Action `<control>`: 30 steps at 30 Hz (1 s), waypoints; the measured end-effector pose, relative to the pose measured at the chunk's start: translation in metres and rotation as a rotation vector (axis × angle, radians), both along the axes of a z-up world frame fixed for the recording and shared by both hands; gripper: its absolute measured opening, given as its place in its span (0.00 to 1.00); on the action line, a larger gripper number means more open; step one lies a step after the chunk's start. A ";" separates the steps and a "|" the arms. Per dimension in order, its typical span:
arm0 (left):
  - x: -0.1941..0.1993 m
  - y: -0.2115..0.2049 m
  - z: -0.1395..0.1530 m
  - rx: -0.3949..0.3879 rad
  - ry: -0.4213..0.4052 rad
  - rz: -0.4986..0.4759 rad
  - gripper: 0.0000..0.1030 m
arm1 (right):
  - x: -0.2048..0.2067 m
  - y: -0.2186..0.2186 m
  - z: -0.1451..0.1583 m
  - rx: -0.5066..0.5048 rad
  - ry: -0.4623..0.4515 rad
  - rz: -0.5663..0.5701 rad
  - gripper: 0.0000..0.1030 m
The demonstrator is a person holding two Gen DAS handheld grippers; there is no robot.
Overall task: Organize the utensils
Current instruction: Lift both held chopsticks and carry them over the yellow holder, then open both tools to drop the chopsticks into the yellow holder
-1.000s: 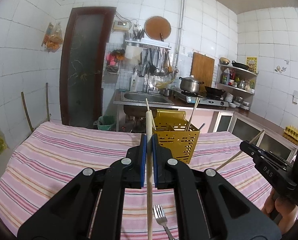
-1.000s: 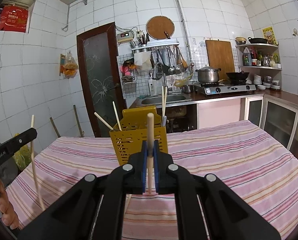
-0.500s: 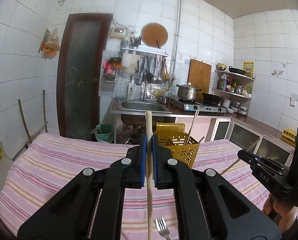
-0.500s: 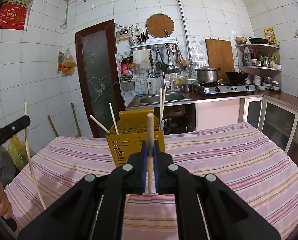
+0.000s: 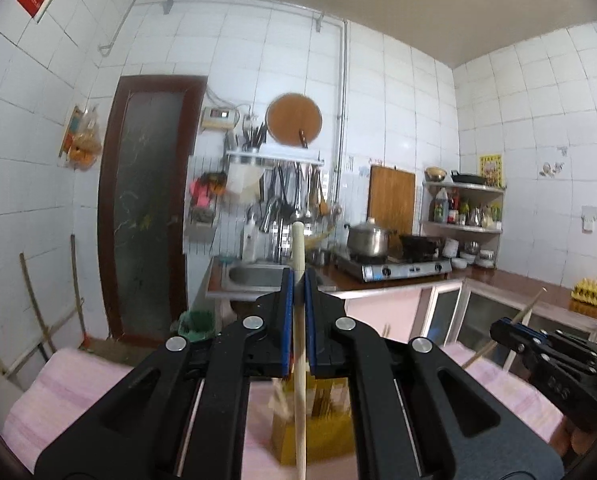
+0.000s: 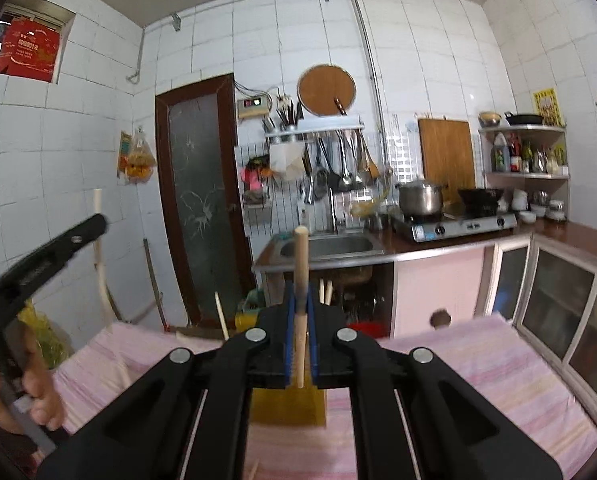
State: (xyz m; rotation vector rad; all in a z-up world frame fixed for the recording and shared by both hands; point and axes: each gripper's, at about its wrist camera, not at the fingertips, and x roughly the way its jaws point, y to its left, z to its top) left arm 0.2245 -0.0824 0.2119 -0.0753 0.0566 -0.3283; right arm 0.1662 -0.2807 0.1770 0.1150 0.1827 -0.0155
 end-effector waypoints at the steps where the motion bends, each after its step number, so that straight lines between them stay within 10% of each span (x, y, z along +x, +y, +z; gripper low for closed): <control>1: 0.008 -0.005 0.004 -0.003 -0.008 0.002 0.04 | 0.009 -0.001 0.006 -0.005 0.002 0.002 0.06; 13: 0.125 -0.068 -0.037 0.016 0.026 0.041 0.04 | 0.100 -0.019 -0.022 -0.009 0.118 0.027 0.06; 27: 0.156 -0.075 -0.075 0.075 0.130 0.088 0.04 | 0.154 -0.016 -0.064 0.005 0.337 0.062 0.06; 30: 0.146 -0.062 -0.067 0.094 0.166 0.109 0.29 | 0.158 -0.009 -0.069 -0.051 0.356 0.034 0.12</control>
